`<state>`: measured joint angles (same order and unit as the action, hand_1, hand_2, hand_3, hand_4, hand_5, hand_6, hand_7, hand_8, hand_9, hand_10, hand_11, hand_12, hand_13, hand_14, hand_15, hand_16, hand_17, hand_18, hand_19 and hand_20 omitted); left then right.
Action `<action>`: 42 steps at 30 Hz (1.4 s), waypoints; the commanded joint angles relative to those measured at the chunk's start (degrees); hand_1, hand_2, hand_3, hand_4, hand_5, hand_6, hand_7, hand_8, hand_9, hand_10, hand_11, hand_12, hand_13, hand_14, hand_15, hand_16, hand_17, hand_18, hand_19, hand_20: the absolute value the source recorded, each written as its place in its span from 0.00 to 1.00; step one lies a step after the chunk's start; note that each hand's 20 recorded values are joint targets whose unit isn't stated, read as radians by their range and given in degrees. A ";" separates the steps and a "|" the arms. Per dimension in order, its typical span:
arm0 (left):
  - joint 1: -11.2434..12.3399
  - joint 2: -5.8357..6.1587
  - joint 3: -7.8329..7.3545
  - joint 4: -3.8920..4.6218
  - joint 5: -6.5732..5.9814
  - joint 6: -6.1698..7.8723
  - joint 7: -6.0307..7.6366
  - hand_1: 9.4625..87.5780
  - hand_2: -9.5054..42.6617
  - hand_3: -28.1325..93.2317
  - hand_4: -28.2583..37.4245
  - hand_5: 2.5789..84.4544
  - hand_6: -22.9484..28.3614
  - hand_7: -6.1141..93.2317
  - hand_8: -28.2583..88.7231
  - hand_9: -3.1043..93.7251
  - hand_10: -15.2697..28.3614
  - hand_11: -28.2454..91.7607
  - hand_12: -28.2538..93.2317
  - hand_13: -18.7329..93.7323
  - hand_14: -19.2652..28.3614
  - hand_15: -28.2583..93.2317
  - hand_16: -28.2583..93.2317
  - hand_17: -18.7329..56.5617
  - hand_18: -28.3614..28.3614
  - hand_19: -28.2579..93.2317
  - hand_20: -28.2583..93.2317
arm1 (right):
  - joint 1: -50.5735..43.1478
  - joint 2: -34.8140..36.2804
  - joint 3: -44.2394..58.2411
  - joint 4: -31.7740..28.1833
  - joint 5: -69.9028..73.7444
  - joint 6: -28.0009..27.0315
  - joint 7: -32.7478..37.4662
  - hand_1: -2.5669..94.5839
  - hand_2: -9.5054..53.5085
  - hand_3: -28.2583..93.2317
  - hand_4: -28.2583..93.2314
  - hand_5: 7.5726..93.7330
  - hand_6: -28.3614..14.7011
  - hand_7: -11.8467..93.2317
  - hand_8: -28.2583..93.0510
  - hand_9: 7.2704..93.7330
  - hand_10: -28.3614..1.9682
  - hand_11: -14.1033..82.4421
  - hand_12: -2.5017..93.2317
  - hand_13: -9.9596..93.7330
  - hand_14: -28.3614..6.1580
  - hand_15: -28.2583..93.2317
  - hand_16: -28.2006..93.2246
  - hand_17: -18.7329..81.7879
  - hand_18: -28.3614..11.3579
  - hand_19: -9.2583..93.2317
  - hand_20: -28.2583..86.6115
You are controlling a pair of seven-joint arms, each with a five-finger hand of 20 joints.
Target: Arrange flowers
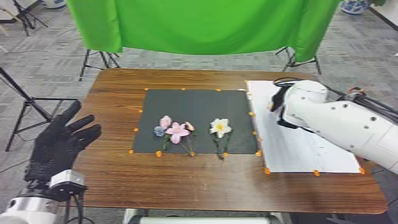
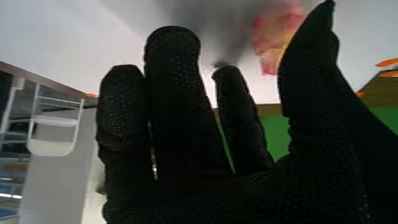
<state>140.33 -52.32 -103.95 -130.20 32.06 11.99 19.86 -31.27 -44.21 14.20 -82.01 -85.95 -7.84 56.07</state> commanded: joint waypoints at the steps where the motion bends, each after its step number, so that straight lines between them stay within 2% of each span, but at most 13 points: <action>1: 0.19 -0.74 0.56 0.08 0.45 -0.57 -0.88 0.24 0.30 0.74 0.12 0.35 0.59 0.12 0.19 0.33 0.79 0.44 0.33 0.36 1.00 0.70 0.14 0.19 1.00 0.73 0.18 | 0.24 -1.34 -1.05 -2.10 -2.83 1.62 -2.06 0.38 0.06 0.90 0.02 0.38 0.57 0.24 0.15 0.51 0.35 0.28 0.18 0.73 0.48 0.79 0.32 0.67 0.33 1.00 0.30; 7: 0.28 -0.92 0.32 0.06 0.45 -0.55 -0.80 0.24 0.30 0.74 0.12 0.35 0.59 0.12 0.19 0.33 0.79 0.44 0.33 0.36 1.00 0.70 0.13 0.19 1.00 0.73 0.16 | -1.32 -2.52 1.64 -0.66 0.12 -3.47 0.04 0.41 0.06 0.88 0.02 0.46 0.64 0.26 0.14 0.58 0.43 0.28 0.18 0.75 0.51 0.78 0.31 0.67 0.33 1.00 0.30; 11: 0.39 -1.14 0.19 0.08 0.45 -0.58 -0.75 0.24 0.30 0.74 0.12 0.35 0.59 0.12 0.19 0.33 0.79 0.44 0.33 0.36 1.00 0.70 0.14 0.19 1.00 0.73 0.16 | -1.48 -2.14 0.51 -0.67 -0.86 -2.24 0.33 0.45 0.05 0.88 0.02 0.52 0.66 0.27 0.14 0.63 0.45 0.29 0.18 0.78 0.53 0.76 0.32 0.68 0.34 1.00 0.29; 16: -0.27 -2.14 0.17 0.17 1.26 -1.28 -1.75 0.24 0.31 0.74 0.12 0.35 0.59 0.12 0.19 0.33 0.79 0.44 0.33 0.36 1.00 0.70 0.14 0.19 1.00 0.74 0.15 | -0.19 -1.99 -3.03 -0.90 -3.86 2.23 1.23 0.52 0.04 0.88 0.01 0.58 0.67 0.30 0.13 0.71 0.49 0.32 0.18 0.82 0.60 0.74 0.33 0.71 0.39 1.00 0.31; 22: 0.19 -1.91 0.25 0.03 0.93 -0.73 -1.41 0.24 0.30 0.74 0.12 0.35 0.59 0.12 0.19 0.33 0.79 0.44 0.33 0.36 1.00 0.70 0.14 0.19 1.00 0.74 0.14 | 1.02 -1.23 -5.97 -1.43 -6.62 9.03 0.61 0.64 0.01 0.82 0.00 0.72 0.66 0.43 0.25 0.92 0.67 0.22 0.34 0.89 0.74 0.70 0.37 0.77 0.47 1.00 0.36; 27: 1.47 -1.30 0.28 -0.22 0.39 0.00 -0.17 0.24 0.30 0.74 0.12 0.35 0.59 0.12 0.19 0.33 0.80 0.44 0.33 0.36 1.00 0.70 0.14 0.19 1.00 0.74 0.14 | 1.83 -0.92 -6.53 -2.44 -7.23 11.34 -0.51 0.65 0.00 0.82 0.00 0.77 0.67 0.44 0.26 0.97 0.71 0.23 0.36 0.92 0.76 0.69 0.37 0.78 0.47 1.00 0.38; 30: 2.92 0.85 0.44 -0.47 -1.22 1.41 1.73 0.24 0.30 0.74 0.12 0.35 0.59 0.12 0.19 0.33 0.79 0.44 0.33 0.36 1.00 0.70 0.14 0.19 1.00 0.74 0.13 | 2.42 -0.87 -5.51 -4.14 -7.12 11.25 -0.47 0.65 0.00 0.82 0.00 0.78 0.68 0.44 0.26 0.97 0.71 0.23 0.37 0.92 0.77 0.69 0.37 0.78 0.47 1.00 0.40; 31: 2.75 0.18 0.19 -0.47 -0.69 1.05 0.91 0.24 0.30 0.74 0.12 0.35 0.59 0.12 0.19 0.33 0.80 0.44 0.33 0.36 1.00 0.70 0.14 0.19 1.00 0.74 0.13 | 2.46 -0.61 -5.11 -5.13 -6.95 10.91 -0.22 0.65 0.00 0.82 0.00 0.78 0.68 0.44 0.26 0.97 0.71 0.23 0.37 0.93 0.77 0.69 0.37 0.78 0.46 1.00 0.40; 32: 3.54 0.82 0.11 -0.66 -1.21 1.48 1.90 0.24 0.30 0.74 0.12 0.35 0.59 0.12 0.19 0.33 0.80 0.44 0.33 0.36 1.00 0.70 0.14 0.19 1.00 0.74 0.13 | 2.62 -0.85 -4.86 -5.60 -6.94 10.84 -0.20 0.65 0.00 0.82 0.00 0.78 0.68 0.44 0.26 0.97 0.71 0.23 0.37 0.93 0.77 0.69 0.37 0.78 0.46 1.00 0.40; 35: 3.86 0.35 -0.24 -0.83 -0.76 1.43 1.32 0.24 0.30 0.74 0.12 0.35 0.59 0.12 0.19 0.33 0.79 0.44 0.33 0.36 1.00 0.70 0.14 0.19 1.00 0.74 0.13 | 2.82 -0.52 -4.53 -9.47 -7.07 11.32 0.90 0.65 0.00 0.83 0.00 0.78 0.67 0.44 0.26 0.98 0.71 0.23 0.37 0.93 0.76 0.69 0.38 0.78 0.45 1.00 0.41; 37: 5.31 2.17 0.20 -1.05 -2.62 2.81 3.51 0.24 0.30 0.74 0.12 0.35 0.59 0.12 0.19 0.33 0.80 0.44 0.33 0.36 1.00 0.70 0.14 0.19 1.00 0.74 0.13 | 1.67 -0.92 -3.35 -11.52 -7.52 12.27 1.27 0.65 0.00 0.83 0.00 0.79 0.67 0.44 0.27 0.98 0.71 0.23 0.37 0.93 0.75 0.70 0.38 0.78 0.44 1.00 0.42; 41: 5.37 2.05 0.21 -1.17 -2.36 2.72 3.18 0.25 0.31 0.74 0.12 0.35 0.59 0.12 0.19 0.33 0.80 0.44 0.33 0.36 1.00 0.70 0.14 0.19 1.00 0.74 0.13 | -0.75 0.08 -1.63 -16.86 -9.13 10.58 1.10 0.66 0.00 0.83 0.00 0.79 0.65 0.43 0.27 0.98 0.70 0.23 0.37 0.93 0.74 0.70 0.38 0.78 0.42 1.00 0.44; 42: 5.82 3.46 0.28 -1.16 -3.41 3.23 4.34 0.24 0.31 0.74 0.12 0.35 0.59 0.12 0.19 0.33 0.80 0.44 0.33 0.36 1.00 0.70 0.14 0.19 1.00 0.74 0.13 | -1.28 0.72 -1.26 -18.63 -8.93 10.17 1.25 0.66 0.00 0.83 0.00 0.80 0.65 0.42 0.27 0.98 0.70 0.24 0.38 0.93 0.74 0.70 0.38 0.78 0.42 1.00 0.45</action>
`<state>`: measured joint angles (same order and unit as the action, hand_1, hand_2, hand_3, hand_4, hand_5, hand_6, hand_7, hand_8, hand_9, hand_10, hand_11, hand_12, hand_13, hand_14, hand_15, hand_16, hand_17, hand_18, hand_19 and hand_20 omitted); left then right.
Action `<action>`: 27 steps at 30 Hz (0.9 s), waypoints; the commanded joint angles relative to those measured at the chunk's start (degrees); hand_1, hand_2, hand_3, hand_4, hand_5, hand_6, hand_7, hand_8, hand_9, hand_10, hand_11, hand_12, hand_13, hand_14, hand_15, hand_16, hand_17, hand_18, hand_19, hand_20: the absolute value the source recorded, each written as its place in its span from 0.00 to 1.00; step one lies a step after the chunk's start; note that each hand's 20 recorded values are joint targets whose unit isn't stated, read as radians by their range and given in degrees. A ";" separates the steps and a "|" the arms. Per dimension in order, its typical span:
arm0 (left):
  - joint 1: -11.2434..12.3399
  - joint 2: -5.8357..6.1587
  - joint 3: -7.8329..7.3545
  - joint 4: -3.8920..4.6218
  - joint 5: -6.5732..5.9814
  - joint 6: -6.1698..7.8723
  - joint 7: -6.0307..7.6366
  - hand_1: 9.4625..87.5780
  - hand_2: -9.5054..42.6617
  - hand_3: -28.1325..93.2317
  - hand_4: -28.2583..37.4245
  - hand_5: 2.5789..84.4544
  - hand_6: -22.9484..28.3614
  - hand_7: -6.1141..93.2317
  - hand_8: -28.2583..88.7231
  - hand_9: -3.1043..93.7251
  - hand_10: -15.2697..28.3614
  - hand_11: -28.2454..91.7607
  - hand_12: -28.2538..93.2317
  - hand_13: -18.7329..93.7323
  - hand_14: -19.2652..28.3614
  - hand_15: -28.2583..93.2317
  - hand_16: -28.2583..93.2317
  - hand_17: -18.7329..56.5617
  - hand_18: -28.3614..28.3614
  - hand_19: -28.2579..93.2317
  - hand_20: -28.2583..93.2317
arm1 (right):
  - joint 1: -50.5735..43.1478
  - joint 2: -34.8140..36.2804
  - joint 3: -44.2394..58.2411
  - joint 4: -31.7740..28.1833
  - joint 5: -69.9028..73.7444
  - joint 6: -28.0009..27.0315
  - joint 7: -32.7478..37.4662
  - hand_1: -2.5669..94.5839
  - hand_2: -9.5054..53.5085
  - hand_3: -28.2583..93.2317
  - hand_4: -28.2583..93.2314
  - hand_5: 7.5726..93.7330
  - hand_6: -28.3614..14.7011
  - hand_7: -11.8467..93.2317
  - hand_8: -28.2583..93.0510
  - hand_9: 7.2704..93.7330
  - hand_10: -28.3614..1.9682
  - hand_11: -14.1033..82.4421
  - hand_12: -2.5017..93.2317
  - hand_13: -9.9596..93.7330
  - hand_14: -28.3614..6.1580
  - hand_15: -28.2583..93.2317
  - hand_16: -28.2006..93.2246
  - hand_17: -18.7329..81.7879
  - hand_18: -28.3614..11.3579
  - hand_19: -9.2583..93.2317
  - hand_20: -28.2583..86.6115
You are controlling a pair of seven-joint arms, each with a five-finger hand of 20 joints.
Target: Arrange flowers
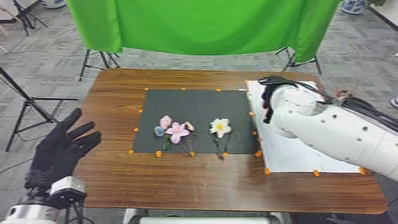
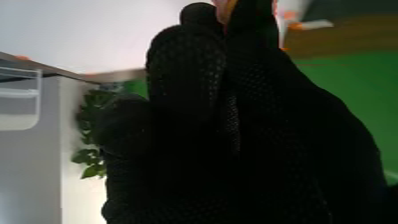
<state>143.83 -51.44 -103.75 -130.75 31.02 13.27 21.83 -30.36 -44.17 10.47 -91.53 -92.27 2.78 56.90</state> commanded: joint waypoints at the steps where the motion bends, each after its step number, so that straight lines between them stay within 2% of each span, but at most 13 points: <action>1: 2.41 2.90 -0.01 -0.55 -2.38 2.01 2.59 0.25 0.31 0.74 0.12 0.35 0.59 0.12 0.19 0.33 0.80 0.44 0.33 0.36 1.00 0.70 0.14 0.19 1.00 0.74 0.13 | -2.43 1.67 2.29 -11.05 -2.15 0.19 0.50 0.66 0.00 0.83 0.00 0.80 0.65 0.42 0.27 0.99 0.69 0.24 0.37 0.93 0.74 0.70 0.37 0.78 0.41 1.00 0.46; 2: 3.00 3.27 -0.20 -0.79 -2.72 2.60 2.97 0.25 0.31 0.74 0.12 0.35 0.59 0.12 0.19 0.33 0.80 0.44 0.33 0.36 1.00 0.70 0.14 0.19 1.00 0.74 0.13 | -4.50 1.91 4.48 -12.49 -2.33 -0.98 0.44 0.66 0.00 0.83 0.00 0.80 0.65 0.42 0.27 0.99 0.68 0.24 0.37 0.93 0.73 0.70 0.38 0.78 0.41 1.00 0.46; 4: 4.25 5.45 -0.26 -0.77 -4.57 3.42 5.09 0.24 0.31 0.74 0.12 0.35 0.59 0.12 0.19 0.33 0.80 0.44 0.33 0.36 1.00 0.70 0.14 0.19 1.00 0.74 0.12 | -7.32 3.17 7.04 -15.50 -1.17 -2.54 -0.14 0.66 0.00 0.83 0.00 0.81 0.64 0.41 0.28 0.99 0.67 0.24 0.37 0.93 0.72 0.70 0.38 0.78 0.39 1.00 0.47; 8: 5.00 7.53 0.03 -0.76 -6.30 4.40 7.20 0.24 0.31 0.74 0.12 0.35 0.59 0.12 0.19 0.33 0.80 0.44 0.33 0.36 1.00 0.70 0.14 0.19 1.00 0.74 0.12 | -11.87 4.95 9.96 -19.33 -1.84 -4.75 -0.69 0.66 0.00 0.83 0.00 0.82 0.63 0.39 0.29 0.99 0.66 0.23 0.38 0.93 0.71 0.70 0.38 0.78 0.38 1.00 0.48; 10: 4.45 6.75 -0.13 -0.75 -5.21 3.98 5.76 0.24 0.31 0.74 0.12 0.35 0.59 0.12 0.19 0.33 0.80 0.44 0.33 0.36 1.00 0.70 0.14 0.19 1.00 0.74 0.12 | -13.29 5.71 10.48 -20.50 -1.33 -4.83 -0.40 0.67 0.00 0.83 0.00 0.82 0.63 0.39 0.30 0.99 0.65 0.24 0.38 0.93 0.70 0.70 0.37 0.78 0.38 1.00 0.48; 12: 4.34 6.55 -0.13 -0.66 -5.15 3.83 5.81 0.24 0.30 0.74 0.12 0.35 0.59 0.12 0.19 0.33 0.80 0.44 0.33 0.36 1.00 0.70 0.14 0.19 1.00 0.75 0.12 | -14.40 6.23 10.45 -21.12 -1.82 -5.17 -0.62 0.67 0.00 0.83 0.00 0.82 0.63 0.39 0.30 1.00 0.64 0.24 0.38 0.93 0.70 0.71 0.37 0.78 0.38 1.00 0.48; 14: 4.65 7.38 0.13 -0.68 -5.81 4.43 6.72 0.25 0.31 0.74 0.12 0.35 0.59 0.12 0.19 0.33 0.80 0.44 0.33 0.36 1.00 0.70 0.14 0.19 1.00 0.75 0.12 | -15.79 6.25 10.87 -21.64 -1.18 -5.94 -0.52 0.67 0.00 0.83 0.00 0.82 0.63 0.39 0.30 1.00 0.64 0.24 0.38 0.93 0.70 0.71 0.37 0.78 0.38 1.00 0.48; 16: 4.22 7.15 0.28 -0.56 -5.59 4.03 6.32 0.25 0.31 0.74 0.12 0.35 0.59 0.12 0.19 0.33 0.80 0.44 0.33 0.36 1.00 0.70 0.14 0.19 1.00 0.75 0.12 | -16.98 6.22 11.08 -22.05 -1.62 -6.22 -0.74 0.67 0.00 0.83 0.00 0.82 0.63 0.38 0.30 1.00 0.64 0.23 0.38 0.93 0.70 0.71 0.37 0.77 0.37 1.00 0.48; 19: 4.88 9.04 0.77 -0.53 -7.05 4.87 8.34 0.25 0.31 0.74 0.12 0.35 0.59 0.12 0.19 0.33 0.80 0.44 0.33 0.36 1.00 0.70 0.14 0.19 1.00 0.75 0.12 | -17.39 5.75 10.80 -22.06 -1.22 -6.40 -0.82 0.67 0.00 0.83 0.00 0.82 0.62 0.38 0.30 0.99 0.64 0.24 0.38 0.93 0.70 0.71 0.37 0.77 0.37 1.00 0.48; 20: 4.70 8.63 0.70 -0.58 -6.80 4.83 7.62 0.25 0.31 0.74 0.12 0.35 0.59 0.12 0.19 0.33 0.80 0.44 0.33 0.36 1.00 0.70 0.14 0.19 1.00 0.75 0.12 | -17.82 5.60 10.90 -22.19 -1.47 -6.50 -0.71 0.67 0.00 0.83 0.00 0.82 0.62 0.38 0.30 0.99 0.64 0.24 0.38 0.93 0.70 0.71 0.37 0.77 0.36 1.00 0.48; 21: 4.75 9.11 0.90 -0.55 -7.20 5.21 8.33 0.25 0.31 0.74 0.12 0.35 0.59 0.12 0.19 0.33 0.80 0.44 0.33 0.36 1.00 0.70 0.14 0.19 1.00 0.75 0.12 | -17.15 5.52 10.10 -22.16 -1.63 -6.20 -0.90 0.67 0.00 0.83 0.00 0.82 0.63 0.38 0.30 0.99 0.64 0.23 0.38 0.93 0.70 0.71 0.37 0.77 0.36 1.00 0.48; 26: 4.60 8.71 0.79 -0.55 -6.94 5.11 7.82 0.25 0.30 0.74 0.12 0.35 0.59 0.12 0.19 0.33 0.80 0.44 0.33 0.36 1.00 0.70 0.14 0.19 1.00 0.75 0.11 | -17.63 5.16 10.19 -22.63 -1.83 -6.39 -1.10 0.67 0.00 0.83 0.00 0.82 0.62 0.38 0.30 0.99 0.64 0.24 0.38 0.93 0.69 0.71 0.37 0.77 0.36 1.00 0.49; 27: 4.81 9.02 0.87 -0.56 -7.23 5.20 8.22 0.25 0.30 0.74 0.12 0.35 0.59 0.12 0.19 0.33 0.80 0.44 0.33 0.36 1.00 0.70 0.14 0.19 1.00 0.75 0.11 | -17.74 5.07 10.28 -22.57 -2.00 -6.27 -1.23 0.67 0.00 0.83 0.00 0.82 0.62 0.38 0.30 0.99 0.64 0.24 0.38 0.93 0.69 0.71 0.37 0.77 0.36 1.00 0.49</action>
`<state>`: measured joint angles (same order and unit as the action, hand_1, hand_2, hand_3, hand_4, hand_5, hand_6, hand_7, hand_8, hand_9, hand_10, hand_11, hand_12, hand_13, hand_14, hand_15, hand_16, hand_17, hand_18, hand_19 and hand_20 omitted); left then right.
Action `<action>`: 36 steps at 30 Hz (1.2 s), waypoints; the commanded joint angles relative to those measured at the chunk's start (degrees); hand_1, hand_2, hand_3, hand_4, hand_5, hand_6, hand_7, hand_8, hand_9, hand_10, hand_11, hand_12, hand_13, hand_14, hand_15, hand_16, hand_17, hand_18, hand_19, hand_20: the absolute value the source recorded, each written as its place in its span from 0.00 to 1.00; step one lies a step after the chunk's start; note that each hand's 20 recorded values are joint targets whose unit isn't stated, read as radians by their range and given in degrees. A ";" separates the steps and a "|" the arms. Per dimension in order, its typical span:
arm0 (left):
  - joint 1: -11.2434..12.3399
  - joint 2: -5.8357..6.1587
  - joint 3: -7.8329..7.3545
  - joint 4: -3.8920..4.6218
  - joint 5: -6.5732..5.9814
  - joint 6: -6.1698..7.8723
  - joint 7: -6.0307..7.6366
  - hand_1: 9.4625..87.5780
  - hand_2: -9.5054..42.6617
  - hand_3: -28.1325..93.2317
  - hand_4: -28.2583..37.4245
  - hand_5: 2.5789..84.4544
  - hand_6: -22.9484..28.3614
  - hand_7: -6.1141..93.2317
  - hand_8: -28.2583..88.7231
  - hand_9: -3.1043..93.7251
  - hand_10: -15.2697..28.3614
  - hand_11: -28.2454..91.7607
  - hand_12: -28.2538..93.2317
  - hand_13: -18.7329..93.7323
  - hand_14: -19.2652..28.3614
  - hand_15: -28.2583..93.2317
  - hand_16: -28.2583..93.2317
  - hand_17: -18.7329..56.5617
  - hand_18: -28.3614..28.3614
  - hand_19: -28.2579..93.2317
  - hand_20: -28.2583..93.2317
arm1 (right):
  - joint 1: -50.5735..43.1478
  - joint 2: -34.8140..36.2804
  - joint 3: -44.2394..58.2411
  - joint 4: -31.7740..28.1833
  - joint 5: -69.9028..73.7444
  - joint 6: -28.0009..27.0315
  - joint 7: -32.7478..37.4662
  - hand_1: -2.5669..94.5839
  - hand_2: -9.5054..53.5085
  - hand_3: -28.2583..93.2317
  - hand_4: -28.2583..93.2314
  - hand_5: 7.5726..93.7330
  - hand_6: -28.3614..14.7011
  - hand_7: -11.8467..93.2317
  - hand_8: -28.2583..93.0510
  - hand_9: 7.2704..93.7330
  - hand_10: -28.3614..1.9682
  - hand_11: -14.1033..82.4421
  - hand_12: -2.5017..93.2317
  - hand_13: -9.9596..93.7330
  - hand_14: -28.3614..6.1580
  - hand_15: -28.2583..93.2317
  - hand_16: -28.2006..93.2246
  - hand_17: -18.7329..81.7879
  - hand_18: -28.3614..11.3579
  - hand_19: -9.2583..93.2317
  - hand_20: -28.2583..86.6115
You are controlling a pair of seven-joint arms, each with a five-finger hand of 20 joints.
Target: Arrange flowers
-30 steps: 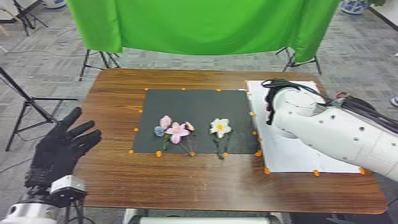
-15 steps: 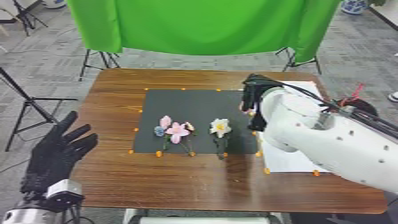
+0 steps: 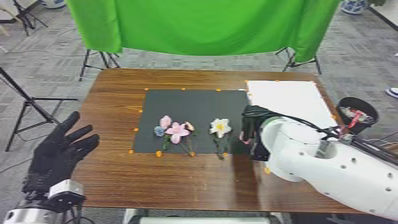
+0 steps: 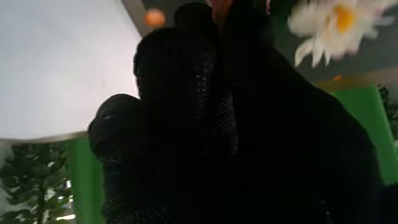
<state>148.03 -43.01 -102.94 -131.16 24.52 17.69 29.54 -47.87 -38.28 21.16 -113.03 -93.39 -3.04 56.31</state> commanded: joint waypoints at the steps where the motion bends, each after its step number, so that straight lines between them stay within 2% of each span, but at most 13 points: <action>1: 0.56 0.66 0.10 -0.12 -0.72 0.76 0.49 0.25 0.30 0.74 0.12 0.35 0.59 0.12 0.19 0.33 0.80 0.44 0.33 0.36 1.00 0.70 0.14 0.19 1.00 0.75 0.11 | 0.03 -0.75 -0.69 -1.07 -0.78 -0.20 -0.69 0.67 0.00 0.83 0.00 0.82 0.62 0.38 0.30 0.99 0.64 0.23 0.38 0.93 0.69 0.71 0.37 0.77 0.36 1.00 0.49; 6: 0.20 0.20 0.35 -0.01 -0.39 0.75 0.27 0.25 0.31 0.74 0.12 0.35 0.59 0.12 0.19 0.33 0.79 0.44 0.33 0.36 1.00 0.70 0.14 0.19 1.00 0.75 0.11 | -0.10 -0.73 -0.52 -1.05 -0.54 0.35 -1.17 0.67 0.00 0.83 0.00 0.82 0.62 0.38 0.30 0.99 0.64 0.24 0.38 0.93 0.69 0.71 0.37 0.77 0.36 1.00 0.49; 8: 0.59 0.92 0.52 -0.08 -1.02 1.10 1.06 0.25 0.30 0.74 0.12 0.35 0.59 0.13 0.19 0.33 0.79 0.44 0.33 0.36 1.00 0.70 0.14 0.19 1.00 0.75 0.11 | -1.09 -1.01 0.79 -1.30 -0.32 0.56 -1.23 0.67 0.00 0.83 0.00 0.82 0.62 0.38 0.30 0.99 0.64 0.24 0.38 0.93 0.69 0.71 0.37 0.77 0.36 1.00 0.49; 9: 0.23 0.12 0.39 -0.06 -0.30 0.67 -0.02 0.25 0.30 0.74 0.12 0.35 0.59 0.13 0.19 0.33 0.79 0.44 0.33 0.36 1.00 0.70 0.14 0.19 1.00 0.75 0.11 | -1.20 -0.66 0.46 -1.69 -1.10 1.20 -1.30 0.67 0.00 0.83 0.00 0.81 0.62 0.38 0.31 0.99 0.63 0.24 0.38 0.93 0.69 0.71 0.37 0.77 0.36 1.00 0.49; 13: 0.24 0.08 0.42 -0.09 -0.30 0.88 0.00 0.25 0.30 0.74 0.12 0.35 0.59 0.13 0.19 0.33 0.80 0.44 0.33 0.36 1.00 0.70 0.14 0.19 1.00 0.75 0.11 | -1.35 -0.65 0.77 -2.67 -0.99 1.61 -1.73 0.67 0.00 0.83 0.00 0.81 0.62 0.38 0.30 0.99 0.64 0.24 0.38 0.93 0.69 0.71 0.37 0.77 0.36 1.00 0.49; 15: -0.04 -0.65 0.29 0.00 0.35 0.36 -0.76 0.25 0.30 0.74 0.12 0.35 0.59 0.13 0.18 0.33 0.80 0.44 0.33 0.36 1.00 0.70 0.13 0.19 1.00 0.75 0.11 | -1.87 -0.87 1.13 -3.08 -1.69 1.32 -1.92 0.67 0.00 0.83 0.00 0.81 0.63 0.38 0.30 0.99 0.64 0.24 0.38 0.93 0.69 0.71 0.37 0.77 0.36 1.00 0.49; 16: -0.07 -0.26 0.51 0.02 0.03 0.61 -0.36 0.25 0.30 0.74 0.12 0.35 0.59 0.13 0.18 0.33 0.80 0.44 0.33 0.36 1.00 0.70 0.13 0.19 1.00 0.75 0.11 | -1.78 -1.14 1.16 -3.01 -1.50 0.76 -1.89 0.67 0.00 0.83 0.00 0.81 0.63 0.38 0.30 0.99 0.64 0.24 0.38 0.93 0.69 0.71 0.37 0.77 0.36 1.00 0.49; 21: -0.44 -0.17 0.71 0.07 0.25 0.44 -0.65 0.25 0.31 0.74 0.12 0.35 0.59 0.13 0.18 0.33 0.80 0.44 0.33 0.36 1.00 0.70 0.13 0.19 1.00 0.75 0.11 | -1.32 -2.17 -0.19 -1.82 -0.95 0.84 -1.32 0.66 0.00 0.83 0.00 0.81 0.62 0.38 0.30 0.99 0.63 0.24 0.38 0.92 0.68 0.71 0.37 0.76 0.35 1.00 0.49; 23: -0.18 0.46 0.75 0.05 -0.27 0.61 -0.10 0.25 0.31 0.74 0.12 0.35 0.59 0.13 0.19 0.33 0.80 0.44 0.33 0.36 1.00 0.70 0.13 0.19 1.00 0.75 0.11 | -1.03 -2.44 -0.57 -1.07 -1.18 0.80 -0.75 0.66 0.00 0.83 0.00 0.81 0.62 0.37 0.30 0.99 0.63 0.24 0.38 0.92 0.67 0.71 0.37 0.76 0.35 1.00 0.49; 26: -0.37 0.07 0.78 0.10 -0.11 0.70 -0.32 0.25 0.31 0.74 0.12 0.35 0.59 0.12 0.19 0.33 0.80 0.44 0.33 0.36 1.00 0.70 0.13 0.19 1.00 0.75 0.11 | -0.71 -2.31 -0.62 -0.45 -0.08 1.06 -0.34 0.65 0.00 0.83 0.00 0.80 0.60 0.36 0.29 0.98 0.62 0.24 0.37 0.92 0.67 0.71 0.37 0.76 0.34 1.00 0.48; 28: -0.58 -0.69 0.69 0.12 0.57 0.25 -1.17 0.25 0.31 0.74 0.12 0.35 0.59 0.12 0.19 0.33 0.80 0.44 0.33 0.36 1.00 0.70 0.13 0.19 1.00 0.75 0.11 | -0.78 -2.10 -0.53 -0.42 0.25 0.96 -0.05 0.64 0.00 0.83 0.01 0.80 0.59 0.34 0.28 0.97 0.62 0.24 0.37 0.91 0.66 0.71 0.37 0.76 0.35 1.00 0.47; 32: -0.14 -0.17 0.72 0.07 -0.07 0.63 -0.38 0.25 0.31 0.74 0.12 0.36 0.59 0.12 0.19 0.33 0.80 0.44 0.33 0.36 1.00 0.70 0.13 0.19 1.00 0.75 0.11 | -1.58 -1.92 0.58 -0.94 0.46 0.40 0.31 0.62 0.00 0.81 0.02 0.75 0.57 0.31 0.27 0.95 0.59 0.26 0.34 0.91 0.67 0.69 0.36 0.77 0.39 1.00 0.39; 36: -0.62 -1.33 0.60 0.08 1.08 0.01 -1.53 0.25 0.31 0.74 0.13 0.36 0.59 0.12 0.19 0.33 0.80 0.44 0.33 0.36 1.00 0.70 0.13 0.19 1.00 0.75 0.11 | -1.83 -1.57 1.52 -1.51 0.70 -0.33 0.78 0.57 0.00 0.83 0.02 0.69 0.56 0.28 0.23 0.92 0.53 0.30 0.30 0.91 0.65 0.68 0.36 0.78 0.41 1.00 0.36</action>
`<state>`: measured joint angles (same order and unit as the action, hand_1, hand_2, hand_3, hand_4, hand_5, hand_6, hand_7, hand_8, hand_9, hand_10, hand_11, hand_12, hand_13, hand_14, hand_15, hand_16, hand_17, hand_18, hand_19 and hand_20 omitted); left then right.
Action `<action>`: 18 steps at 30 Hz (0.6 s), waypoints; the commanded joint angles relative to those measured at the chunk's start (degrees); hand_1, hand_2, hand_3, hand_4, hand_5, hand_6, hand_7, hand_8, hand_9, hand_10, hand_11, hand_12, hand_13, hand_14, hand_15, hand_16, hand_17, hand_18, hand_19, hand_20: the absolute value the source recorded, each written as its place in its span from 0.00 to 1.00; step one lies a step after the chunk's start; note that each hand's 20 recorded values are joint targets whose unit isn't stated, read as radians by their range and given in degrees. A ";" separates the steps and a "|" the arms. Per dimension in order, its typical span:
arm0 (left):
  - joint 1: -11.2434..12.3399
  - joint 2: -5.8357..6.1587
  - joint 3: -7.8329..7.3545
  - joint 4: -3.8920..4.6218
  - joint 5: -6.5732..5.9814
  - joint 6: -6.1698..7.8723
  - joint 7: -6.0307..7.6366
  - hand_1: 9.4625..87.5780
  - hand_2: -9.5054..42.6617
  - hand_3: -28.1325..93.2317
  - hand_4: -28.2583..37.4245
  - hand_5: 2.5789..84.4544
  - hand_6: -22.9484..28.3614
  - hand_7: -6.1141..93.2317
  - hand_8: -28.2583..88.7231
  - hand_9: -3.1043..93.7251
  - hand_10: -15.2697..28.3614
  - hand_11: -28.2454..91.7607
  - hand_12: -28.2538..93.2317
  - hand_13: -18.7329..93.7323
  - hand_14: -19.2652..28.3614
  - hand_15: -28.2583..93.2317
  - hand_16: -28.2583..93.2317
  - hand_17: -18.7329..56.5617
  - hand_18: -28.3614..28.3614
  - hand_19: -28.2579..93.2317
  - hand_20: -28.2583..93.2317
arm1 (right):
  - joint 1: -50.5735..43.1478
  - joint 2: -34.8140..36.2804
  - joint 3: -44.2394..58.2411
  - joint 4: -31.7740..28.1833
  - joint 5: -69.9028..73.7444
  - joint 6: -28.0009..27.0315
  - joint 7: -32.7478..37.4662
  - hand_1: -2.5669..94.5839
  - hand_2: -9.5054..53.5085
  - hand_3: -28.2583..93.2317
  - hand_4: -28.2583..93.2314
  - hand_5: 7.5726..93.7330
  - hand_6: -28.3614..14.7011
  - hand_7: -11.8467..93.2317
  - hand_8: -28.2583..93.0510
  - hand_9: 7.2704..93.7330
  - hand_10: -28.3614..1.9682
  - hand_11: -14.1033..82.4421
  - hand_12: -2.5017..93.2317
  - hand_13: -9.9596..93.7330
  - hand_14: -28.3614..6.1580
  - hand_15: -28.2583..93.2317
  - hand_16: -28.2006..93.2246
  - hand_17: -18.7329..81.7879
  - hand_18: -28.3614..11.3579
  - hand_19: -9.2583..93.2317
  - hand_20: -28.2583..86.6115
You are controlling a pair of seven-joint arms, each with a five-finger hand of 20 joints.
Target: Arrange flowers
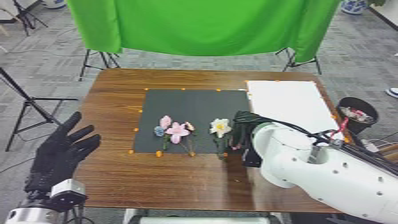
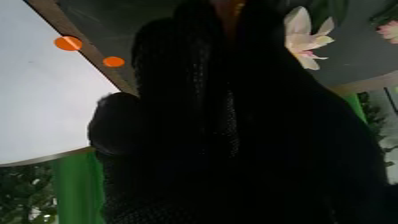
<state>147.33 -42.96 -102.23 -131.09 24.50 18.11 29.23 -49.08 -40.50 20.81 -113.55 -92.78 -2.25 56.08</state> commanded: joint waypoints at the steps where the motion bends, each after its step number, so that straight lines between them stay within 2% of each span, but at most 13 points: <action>1: 0.21 -1.28 -0.11 0.01 0.95 -0.37 -0.98 0.25 0.31 0.74 0.13 0.36 0.59 0.12 0.19 0.33 0.80 0.44 0.33 0.36 1.00 0.70 0.13 0.19 1.00 0.75 0.11 | -0.61 0.57 2.16 -0.94 0.00 -1.69 1.04 0.55 0.00 0.83 0.03 0.68 0.56 0.27 0.22 0.91 0.50 0.32 0.28 0.91 0.65 0.68 0.36 0.78 0.41 1.00 0.35; 3: 0.11 -1.73 -0.12 -0.02 1.32 -0.56 -1.43 0.25 0.31 0.75 0.13 0.36 0.59 0.12 0.19 0.33 0.80 0.44 0.33 0.36 1.00 0.70 0.13 0.19 1.00 0.75 0.11 | 0.27 0.85 1.56 -1.08 -0.40 -1.51 1.59 0.52 0.00 0.85 0.03 0.66 0.56 0.27 0.15 0.89 0.47 0.35 0.25 0.91 0.64 0.67 0.36 0.78 0.40 1.00 0.34; 4: 0.27 -1.56 -0.06 -0.08 1.07 -0.36 -1.24 0.25 0.31 0.75 0.13 0.36 0.59 0.12 0.19 0.33 0.80 0.44 0.33 0.36 1.00 0.70 0.13 0.19 1.00 0.75 0.11 | 0.57 1.00 1.36 -1.13 -0.89 -1.70 1.80 0.52 0.00 0.85 0.03 0.66 0.56 0.27 0.15 0.88 0.46 0.36 0.24 0.91 0.64 0.67 0.36 0.78 0.40 1.00 0.34; 5: 0.72 -0.76 0.07 -0.17 0.37 0.13 -0.09 0.25 0.31 0.75 0.13 0.36 0.59 0.12 0.19 0.33 0.80 0.44 0.33 0.36 1.00 0.70 0.13 0.19 1.00 0.75 0.11 | 1.03 1.03 1.27 -1.10 -0.93 -1.92 1.86 0.51 0.00 0.85 0.04 0.65 0.55 0.26 0.15 0.87 0.44 0.37 0.21 0.91 0.63 0.67 0.36 0.78 0.40 1.00 0.32; 6: 0.46 -1.40 -0.13 -0.15 0.97 -0.28 -1.24 0.25 0.31 0.75 0.13 0.36 0.59 0.12 0.19 0.33 0.80 0.44 0.33 0.36 1.00 0.70 0.13 0.19 1.00 0.75 0.11 | 0.19 1.10 2.46 -1.31 -0.70 -2.86 2.20 0.50 0.00 0.85 0.04 0.64 0.55 0.26 0.15 0.87 0.43 0.38 0.20 0.91 0.63 0.67 0.36 0.78 0.40 1.00 0.32; 7: 0.83 -0.41 0.08 -0.15 0.07 0.29 0.08 0.25 0.31 0.75 0.13 0.36 0.59 0.12 0.18 0.33 0.80 0.44 0.33 0.36 1.00 0.70 0.13 0.19 1.00 0.75 0.11 | 0.92 1.19 2.24 -1.17 -0.14 -2.85 1.99 0.50 0.00 0.85 0.04 0.64 0.54 0.26 0.14 0.86 0.41 0.38 0.19 0.91 0.63 0.67 0.36 0.78 0.40 1.00 0.31; 8: 0.65 -1.02 -0.07 -0.15 0.66 -0.08 -0.70 0.25 0.31 0.75 0.13 0.36 0.59 0.12 0.19 0.33 0.80 0.44 0.33 0.36 1.00 0.70 0.13 0.19 1.00 0.75 0.11 | 0.60 1.48 2.70 -1.52 -0.05 -2.79 2.25 0.50 0.00 0.85 0.04 0.63 0.53 0.25 0.14 0.86 0.40 0.38 0.19 0.91 0.62 0.67 0.36 0.78 0.40 1.00 0.31; 10: 0.84 -1.12 0.07 -0.26 0.62 0.19 -0.38 0.25 0.31 0.75 0.13 0.36 0.59 0.12 0.19 0.33 0.80 0.44 0.33 0.36 1.00 0.70 0.13 0.19 1.00 0.75 0.11 | 1.07 2.39 2.44 -2.11 -0.39 -2.36 1.99 0.49 0.01 0.85 0.04 0.62 0.52 0.25 0.15 0.85 0.39 0.37 0.19 0.90 0.61 0.67 0.36 0.78 0.39 1.00 0.31; 11: 0.80 -1.54 0.06 -0.32 0.83 0.18 -0.61 0.25 0.31 0.75 0.13 0.36 0.59 0.12 0.19 0.33 0.80 0.44 0.33 0.36 1.00 0.70 0.13 0.19 1.00 0.75 0.11 | 0.32 2.59 3.72 -2.51 -0.17 -2.37 2.02 0.48 0.02 0.85 0.04 0.62 0.52 0.24 0.15 0.85 0.38 0.37 0.19 0.90 0.60 0.67 0.36 0.77 0.38 1.00 0.30; 14: 2.13 0.42 0.18 -0.52 -0.79 1.16 1.75 0.25 0.31 0.75 0.12 0.35 0.59 0.12 0.19 0.33 0.79 0.44 0.33 0.36 1.00 0.70 0.13 0.19 1.00 0.75 0.11 | -1.23 4.40 6.35 -4.32 -0.11 -0.39 1.45 0.45 0.04 0.84 0.04 0.60 0.51 0.24 0.15 0.81 0.34 0.35 0.18 0.89 0.57 0.68 0.35 0.76 0.37 1.00 0.30; 16: 2.41 0.28 0.18 -0.53 -0.88 1.45 2.31 0.25 0.31 0.74 0.12 0.35 0.59 0.12 0.19 0.32 0.79 0.44 0.33 0.35 1.00 0.70 0.13 0.19 1.00 0.75 0.11 | -5.35 5.47 11.95 -5.89 0.85 0.82 0.10 0.42 0.07 0.84 0.05 0.58 0.49 0.23 0.15 0.78 0.31 0.35 0.18 0.87 0.54 0.68 0.35 0.76 0.35 1.00 0.28; 17: 2.51 -0.19 0.01 -0.57 -0.61 1.40 2.25 0.24 0.31 0.74 0.12 0.35 0.59 0.12 0.19 0.32 0.79 0.43 0.33 0.35 1.00 0.70 0.13 0.19 1.00 0.75 0.11 | -8.43 5.82 16.16 -6.67 2.08 0.76 -1.22 0.41 0.07 0.84 0.05 0.58 0.49 0.23 0.16 0.77 0.31 0.35 0.18 0.86 0.53 0.69 0.35 0.75 0.34 1.00 0.28; 18: 2.98 0.16 -0.13 -0.63 -1.06 1.72 3.17 0.24 0.31 0.74 0.11 0.35 0.59 0.12 0.19 0.32 0.79 0.43 0.33 0.35 1.00 0.70 0.13 0.19 1.00 0.74 0.11 | -10.62 6.24 18.71 -7.38 3.03 3.64 -1.66 0.40 0.08 0.84 0.05 0.57 0.49 0.22 0.16 0.77 0.31 0.35 0.18 0.85 0.51 0.69 0.35 0.75 0.34 1.00 0.26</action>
<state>147.89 -43.76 -102.19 -131.20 24.76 18.35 29.60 -49.81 -38.13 25.35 -116.36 -92.26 -4.11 57.69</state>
